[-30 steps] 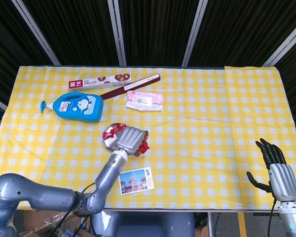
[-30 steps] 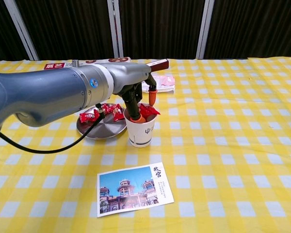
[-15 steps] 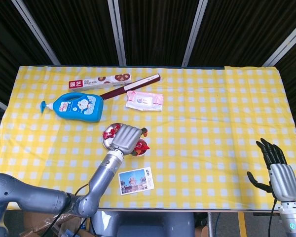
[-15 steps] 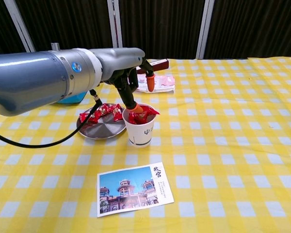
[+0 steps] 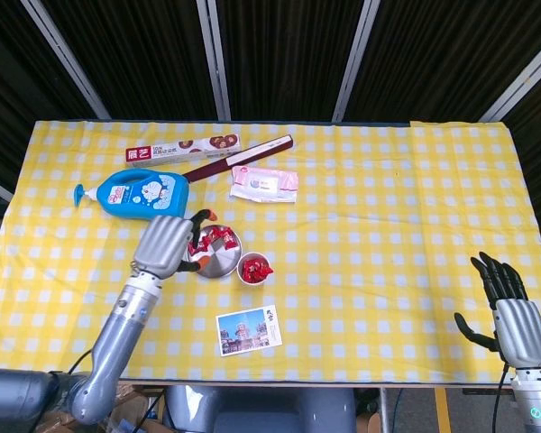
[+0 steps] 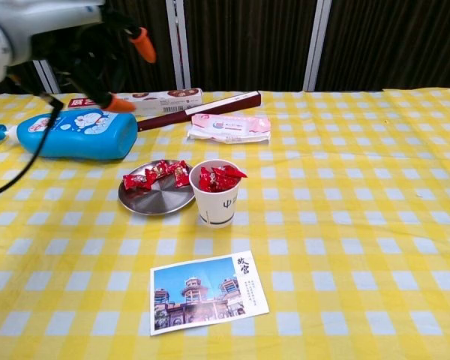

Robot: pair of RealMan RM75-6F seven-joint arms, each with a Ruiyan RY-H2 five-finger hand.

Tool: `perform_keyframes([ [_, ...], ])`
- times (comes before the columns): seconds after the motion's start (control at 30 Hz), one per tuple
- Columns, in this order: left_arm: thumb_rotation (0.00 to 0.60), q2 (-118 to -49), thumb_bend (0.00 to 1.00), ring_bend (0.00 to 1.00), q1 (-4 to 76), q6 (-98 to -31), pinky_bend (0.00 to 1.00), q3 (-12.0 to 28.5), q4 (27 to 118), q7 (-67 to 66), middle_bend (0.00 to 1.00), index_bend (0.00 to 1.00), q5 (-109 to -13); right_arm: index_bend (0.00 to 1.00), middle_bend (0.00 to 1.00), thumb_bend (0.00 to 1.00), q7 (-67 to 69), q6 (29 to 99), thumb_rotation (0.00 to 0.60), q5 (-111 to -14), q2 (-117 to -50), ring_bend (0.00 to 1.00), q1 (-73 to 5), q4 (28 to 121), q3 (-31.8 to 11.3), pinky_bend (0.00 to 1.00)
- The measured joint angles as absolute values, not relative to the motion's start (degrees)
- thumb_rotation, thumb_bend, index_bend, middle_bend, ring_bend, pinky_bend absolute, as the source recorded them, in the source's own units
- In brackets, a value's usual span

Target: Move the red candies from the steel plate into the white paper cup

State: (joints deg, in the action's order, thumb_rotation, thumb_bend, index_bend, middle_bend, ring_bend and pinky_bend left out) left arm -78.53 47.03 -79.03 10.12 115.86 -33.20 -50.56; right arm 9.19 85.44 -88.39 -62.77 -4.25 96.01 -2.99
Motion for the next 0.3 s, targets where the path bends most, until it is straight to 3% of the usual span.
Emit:
perform_keyframes([
  [0.1, 0.600, -74.57, 0.18, 0.12, 41.10, -82.86, 0.26, 4.19, 116.33, -29.47, 0.06, 0.01, -59.62, 0.00, 0.00, 0.39, 7.57, 85.43, 0.600, -88.55, -63.12, 0.00, -4.26, 95.61, -2.87, 0.00],
  [0.2, 0.600, -70.86, 0.14, 0.01, 33.93, -87.48, 0.10, -2.94, 114.79, -24.67, 0.00, 0.00, -69.32, 0.00, 0.00, 0.39, 5.10, 85.59, 0.600, -88.81, -63.67, 0.00, -4.27, 95.00, -2.80, 0.00],
  [0.3, 0.600, -68.04, 0.12, 0.00, 26.22, -92.60, 0.04, -9.81, 110.37, -19.68, 0.00, 0.00, -77.42, 0.00, 0.00, 0.39, 2.21, 85.98, 0.600, -89.26, -64.52, 0.00, -4.25, 94.15, -2.72, 0.00],
])
